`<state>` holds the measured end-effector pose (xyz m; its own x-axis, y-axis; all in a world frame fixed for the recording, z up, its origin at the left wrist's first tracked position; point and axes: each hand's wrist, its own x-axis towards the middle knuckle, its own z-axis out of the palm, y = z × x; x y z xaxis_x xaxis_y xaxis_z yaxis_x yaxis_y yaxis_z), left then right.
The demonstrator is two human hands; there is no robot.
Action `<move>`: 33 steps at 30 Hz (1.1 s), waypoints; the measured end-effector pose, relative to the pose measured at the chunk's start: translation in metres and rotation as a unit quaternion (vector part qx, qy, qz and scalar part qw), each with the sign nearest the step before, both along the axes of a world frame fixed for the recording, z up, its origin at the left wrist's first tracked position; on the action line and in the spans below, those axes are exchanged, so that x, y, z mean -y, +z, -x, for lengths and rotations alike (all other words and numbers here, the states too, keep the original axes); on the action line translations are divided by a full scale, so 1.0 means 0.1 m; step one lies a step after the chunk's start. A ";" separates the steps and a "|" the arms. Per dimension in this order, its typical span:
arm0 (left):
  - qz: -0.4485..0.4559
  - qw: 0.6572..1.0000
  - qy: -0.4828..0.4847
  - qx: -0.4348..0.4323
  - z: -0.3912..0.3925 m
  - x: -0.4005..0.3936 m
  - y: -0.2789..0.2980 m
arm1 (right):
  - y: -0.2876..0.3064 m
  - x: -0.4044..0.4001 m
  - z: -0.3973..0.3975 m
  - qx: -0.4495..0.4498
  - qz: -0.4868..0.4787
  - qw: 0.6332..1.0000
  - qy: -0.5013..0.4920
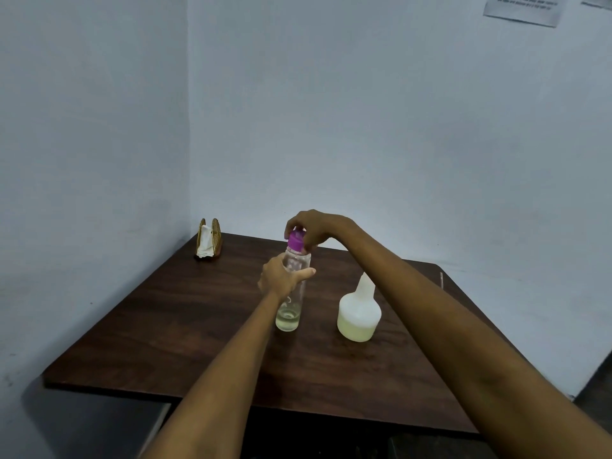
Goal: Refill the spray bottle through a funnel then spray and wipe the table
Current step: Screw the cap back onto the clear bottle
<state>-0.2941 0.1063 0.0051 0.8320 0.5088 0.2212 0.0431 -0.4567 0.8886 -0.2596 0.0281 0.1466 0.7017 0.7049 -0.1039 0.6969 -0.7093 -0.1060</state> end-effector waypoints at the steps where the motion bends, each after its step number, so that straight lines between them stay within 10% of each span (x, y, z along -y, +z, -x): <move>1: 0.000 1.000 -0.002 0.001 0.00 0.00 0.00 | 0.03 -0.01 0.02 0.008 0.008 1.000 0.014; 19: -0.009 1.000 -0.001 -0.003 0.01 0.01 -0.01 | 0.02 -0.14 0.02 -0.019 0.007 0.998 -0.062; 27: -0.003 1.000 0.004 0.012 0.05 0.03 0.01 | -0.13 -0.11 -0.02 0.166 0.021 0.977 -0.131; 33: -0.005 1.000 0.007 0.000 0.03 0.05 0.03 | -0.06 -0.01 -0.07 0.013 -0.087 0.996 -0.023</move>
<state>-0.2974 0.1017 0.0082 0.8250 0.5179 0.2262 0.0489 -0.4641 0.8845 -0.2523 0.0288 0.1405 0.7351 0.6770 0.0351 0.6674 -0.7137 -0.2126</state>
